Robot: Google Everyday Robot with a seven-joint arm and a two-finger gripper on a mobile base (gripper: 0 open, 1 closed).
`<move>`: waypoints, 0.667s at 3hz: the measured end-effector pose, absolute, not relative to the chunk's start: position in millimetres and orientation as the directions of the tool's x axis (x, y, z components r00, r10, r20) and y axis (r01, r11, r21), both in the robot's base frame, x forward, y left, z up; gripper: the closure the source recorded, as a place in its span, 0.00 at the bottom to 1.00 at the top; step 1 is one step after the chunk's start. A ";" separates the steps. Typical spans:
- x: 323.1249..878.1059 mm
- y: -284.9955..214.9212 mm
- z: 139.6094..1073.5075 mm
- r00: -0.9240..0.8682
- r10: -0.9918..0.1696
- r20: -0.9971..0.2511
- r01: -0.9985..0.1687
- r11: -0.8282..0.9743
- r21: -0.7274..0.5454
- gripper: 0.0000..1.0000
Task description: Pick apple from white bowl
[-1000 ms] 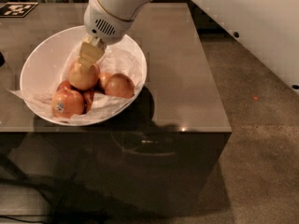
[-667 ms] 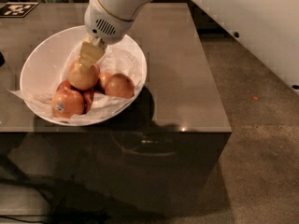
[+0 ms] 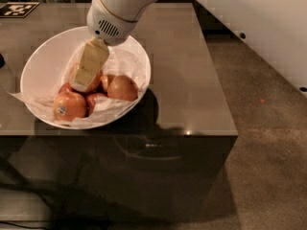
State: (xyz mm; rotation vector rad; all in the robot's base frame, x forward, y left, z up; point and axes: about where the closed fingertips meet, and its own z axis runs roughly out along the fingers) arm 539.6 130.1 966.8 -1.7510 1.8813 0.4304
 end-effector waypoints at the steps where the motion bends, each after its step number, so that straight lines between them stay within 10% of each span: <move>1: 539.6 130.1 966.8 -0.020 -0.818 -0.575 -0.987 0.109 -0.121 0.00; 2: 539.1 135.2 969.7 -0.022 -0.837 -0.547 -0.985 0.110 -0.130 0.00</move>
Offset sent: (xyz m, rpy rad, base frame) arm 0.0007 0.0092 0.0072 -0.0755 -0.0105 -0.0172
